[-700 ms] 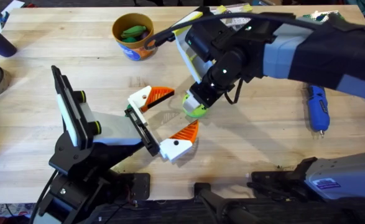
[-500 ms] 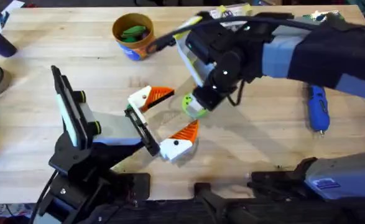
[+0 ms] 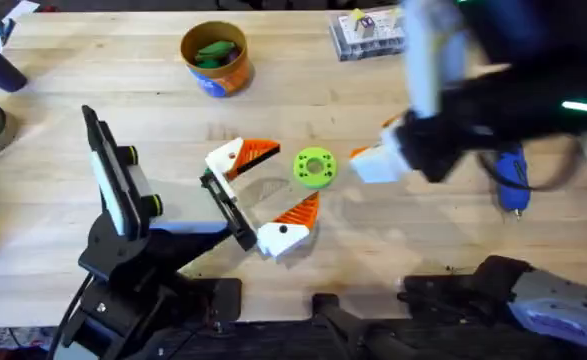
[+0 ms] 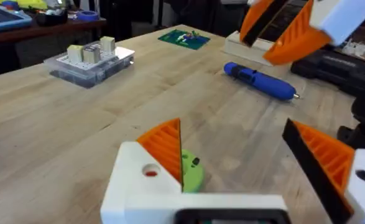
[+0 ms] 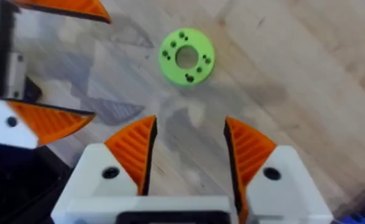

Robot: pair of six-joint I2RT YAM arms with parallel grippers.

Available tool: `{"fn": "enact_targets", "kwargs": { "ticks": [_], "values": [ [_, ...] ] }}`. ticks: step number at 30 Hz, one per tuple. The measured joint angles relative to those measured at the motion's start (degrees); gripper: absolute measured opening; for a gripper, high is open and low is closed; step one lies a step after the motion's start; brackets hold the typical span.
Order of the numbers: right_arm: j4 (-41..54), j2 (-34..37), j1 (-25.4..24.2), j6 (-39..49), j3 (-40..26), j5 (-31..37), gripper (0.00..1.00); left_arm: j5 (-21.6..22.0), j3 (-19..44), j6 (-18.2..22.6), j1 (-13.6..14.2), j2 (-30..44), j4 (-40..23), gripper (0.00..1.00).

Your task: Pick up the gripper from the table and insert it into the empty holder that is missing its gripper. Then pick up a screw, insert it into the mounting hole, and use the screwdriver to tighten it. Finally, clean up the table by picking up the vegetable and placing it into the bucket.

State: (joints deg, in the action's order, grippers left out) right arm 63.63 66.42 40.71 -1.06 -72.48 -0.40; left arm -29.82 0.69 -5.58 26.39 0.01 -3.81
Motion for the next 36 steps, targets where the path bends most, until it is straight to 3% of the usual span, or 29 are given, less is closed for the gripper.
{"fn": "enact_targets", "kwargs": {
  "ticks": [5,9,19,29,31,33,36],
  "values": [
    [-1.8,-8.3,0.0,-0.6,1.4,0.8,0.650,0.0,0.0,0.0,0.0,0.0,0.0,0.990],
    [-3.5,-9.2,0.0,-2.2,5.1,1.0,0.650,0.0,0.0,0.0,0.0,0.0,0.0,0.990],
    [-22.2,-3.1,0.0,-5.7,19.9,-1.4,0.650,0.0,0.0,0.0,0.0,0.0,0.0,0.990],
    [-29.5,11.9,0.0,-6.2,22.1,-2.3,0.650,0.0,0.0,0.0,0.0,0.0,0.0,0.990],
    [-30.4,14.3,0.0,-6.2,22.1,-2.3,0.613,0.0,0.0,0.0,0.0,0.0,0.0,0.990],
    [-30.8,15.9,0.0,-6.6,22.1,-2.4,0.479,0.0,0.0,0.0,0.0,0.0,0.0,0.990],
    [-31.2,16.8,0.0,-6.7,22.1,-2.5,0.382,0.0,0.0,0.0,0.0,0.0,0.0,0.990]
  ]
}}
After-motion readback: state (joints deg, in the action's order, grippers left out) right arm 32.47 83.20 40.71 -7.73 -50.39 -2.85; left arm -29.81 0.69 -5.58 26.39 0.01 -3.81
